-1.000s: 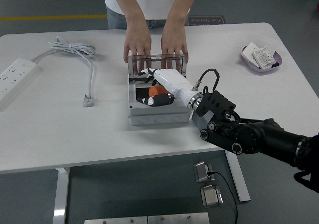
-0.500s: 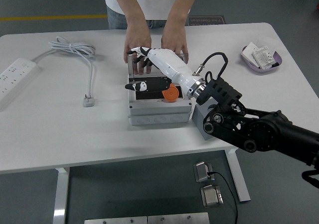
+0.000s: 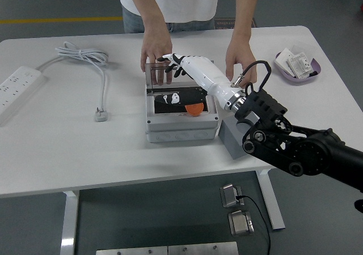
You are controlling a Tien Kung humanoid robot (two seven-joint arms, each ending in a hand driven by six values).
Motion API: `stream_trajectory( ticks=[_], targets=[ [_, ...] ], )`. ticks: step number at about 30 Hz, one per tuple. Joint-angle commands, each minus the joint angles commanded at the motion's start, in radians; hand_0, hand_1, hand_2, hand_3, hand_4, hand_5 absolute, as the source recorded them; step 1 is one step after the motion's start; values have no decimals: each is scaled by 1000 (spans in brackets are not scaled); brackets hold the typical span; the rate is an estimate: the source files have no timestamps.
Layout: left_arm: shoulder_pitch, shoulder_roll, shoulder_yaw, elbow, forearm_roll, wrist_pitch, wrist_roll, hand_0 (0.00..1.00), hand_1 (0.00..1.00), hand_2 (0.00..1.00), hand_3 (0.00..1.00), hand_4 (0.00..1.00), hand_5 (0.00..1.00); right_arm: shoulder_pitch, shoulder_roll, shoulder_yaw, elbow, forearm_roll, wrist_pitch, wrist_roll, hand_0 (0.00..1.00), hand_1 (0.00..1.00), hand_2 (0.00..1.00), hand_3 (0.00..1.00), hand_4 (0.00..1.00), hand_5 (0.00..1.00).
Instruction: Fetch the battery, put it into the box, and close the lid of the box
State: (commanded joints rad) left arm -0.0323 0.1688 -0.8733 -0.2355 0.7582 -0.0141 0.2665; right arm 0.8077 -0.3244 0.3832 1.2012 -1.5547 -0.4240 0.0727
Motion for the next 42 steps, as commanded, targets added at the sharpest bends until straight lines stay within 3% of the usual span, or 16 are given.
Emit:
stream_trajectory(
  ticks=[5, 17, 24, 30, 42],
  targets=[
    [6, -2, -12, -2, 12, 1, 7, 615, 627, 594, 603, 618, 220, -25, -30, 23, 28, -12, 5, -5, 512, 526, 667, 854, 951, 619],
    [5, -3, -14, -1, 11, 1, 6, 615, 627, 594, 603, 619, 222, -30, -45, 118, 97, -69, 17, -26, 513, 525, 667, 855, 968, 675],
    [5, -3, -17, -2, 13, 2, 8, 614, 626, 594, 603, 620, 223, -38, -49, 168, 100, -80, 16, -26, 521, 530, 669, 855, 977, 715],
    [1, -4, -13, -2, 11, 1, 7, 615, 625, 594, 603, 620, 223, -1, -20, 152, 24, -44, 19, -14, 528, 533, 673, 855, 977, 711],
    [-11, 3, -20, -3, 25, -1, 11, 614, 625, 594, 603, 620, 222, 145, 64, 32, -198, 90, 32, 27, 542, 539, 675, 854, 981, 734]
  ],
)
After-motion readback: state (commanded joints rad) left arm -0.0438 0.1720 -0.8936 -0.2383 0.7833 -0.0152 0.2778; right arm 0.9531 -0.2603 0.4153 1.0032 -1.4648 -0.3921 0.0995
